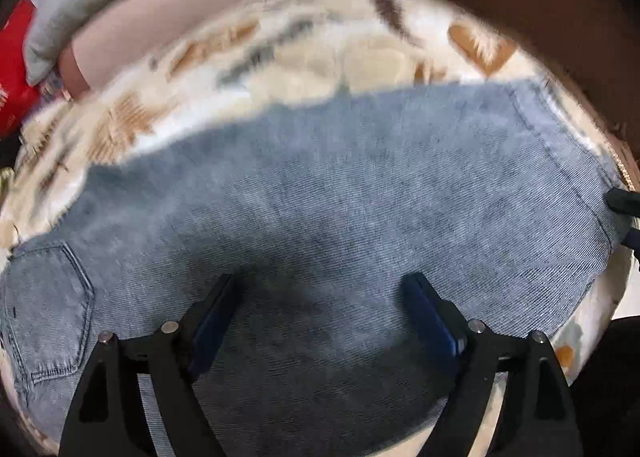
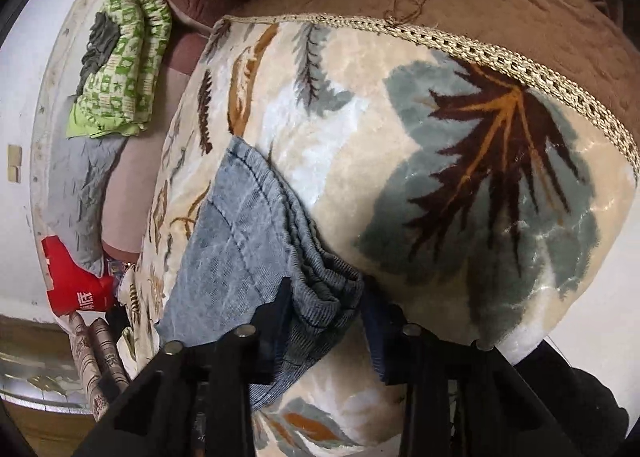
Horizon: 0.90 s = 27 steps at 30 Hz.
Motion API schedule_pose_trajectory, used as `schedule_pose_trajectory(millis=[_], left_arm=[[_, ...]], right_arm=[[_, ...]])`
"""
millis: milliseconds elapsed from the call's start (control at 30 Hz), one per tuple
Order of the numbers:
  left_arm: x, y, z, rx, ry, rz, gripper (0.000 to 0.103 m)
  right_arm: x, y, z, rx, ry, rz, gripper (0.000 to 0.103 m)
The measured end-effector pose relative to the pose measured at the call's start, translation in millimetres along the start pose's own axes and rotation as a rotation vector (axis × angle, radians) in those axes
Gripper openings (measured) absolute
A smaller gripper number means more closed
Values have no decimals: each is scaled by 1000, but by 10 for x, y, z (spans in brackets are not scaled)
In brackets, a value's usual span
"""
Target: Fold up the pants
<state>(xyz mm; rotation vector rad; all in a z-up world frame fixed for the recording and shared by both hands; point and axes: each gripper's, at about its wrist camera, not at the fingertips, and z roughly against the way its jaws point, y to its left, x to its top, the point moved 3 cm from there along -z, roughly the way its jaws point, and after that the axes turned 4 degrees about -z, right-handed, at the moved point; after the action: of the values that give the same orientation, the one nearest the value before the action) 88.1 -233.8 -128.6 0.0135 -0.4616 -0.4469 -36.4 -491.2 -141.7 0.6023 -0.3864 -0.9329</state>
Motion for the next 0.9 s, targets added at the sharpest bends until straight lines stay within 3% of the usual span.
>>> schedule_pose_trajectory(millis=[67, 100, 167, 233, 267, 300, 433, 533, 667, 800, 900], left_arm=[[19, 32, 130, -38, -1, 42, 84], [47, 45, 221, -49, -38, 46, 84], [39, 60, 294, 27, -82, 4, 84], [-58, 5, 19, 46, 36, -55, 85], [-91, -3, -66, 53, 12, -66, 91], [-92, 4, -64, 69, -14, -71, 93], [-104, 9, -66, 57, -8, -67, 93], [-90, 149, -35, -37, 2, 4, 91], [-212, 626, 342, -174, -66, 200, 85], [-699, 1410, 815, -139, -160, 383, 85], [-1134, 1939, 1001, -75, -183, 500, 85]], right_arm=[[-3, -5, 12, 21, 1, -13, 52], [-3, 7, 5, 18, 1, -7, 53], [2, 28, -31, 0, 4, 1, 53], [3, 81, -44, -21, 3, 41, 48], [7, 93, -44, -41, -2, 57, 34], [8, 94, -53, -31, 9, 56, 31], [-18, 299, 56, -51, -25, 122, 28], [-121, 799, 280, -62, -103, 268, 28], [-562, 1670, 498, -30, -185, 522, 28], [-1445, 2436, 412, 70, -182, 774, 28], [-2156, 2629, 22, 107, -104, 907, 28]])
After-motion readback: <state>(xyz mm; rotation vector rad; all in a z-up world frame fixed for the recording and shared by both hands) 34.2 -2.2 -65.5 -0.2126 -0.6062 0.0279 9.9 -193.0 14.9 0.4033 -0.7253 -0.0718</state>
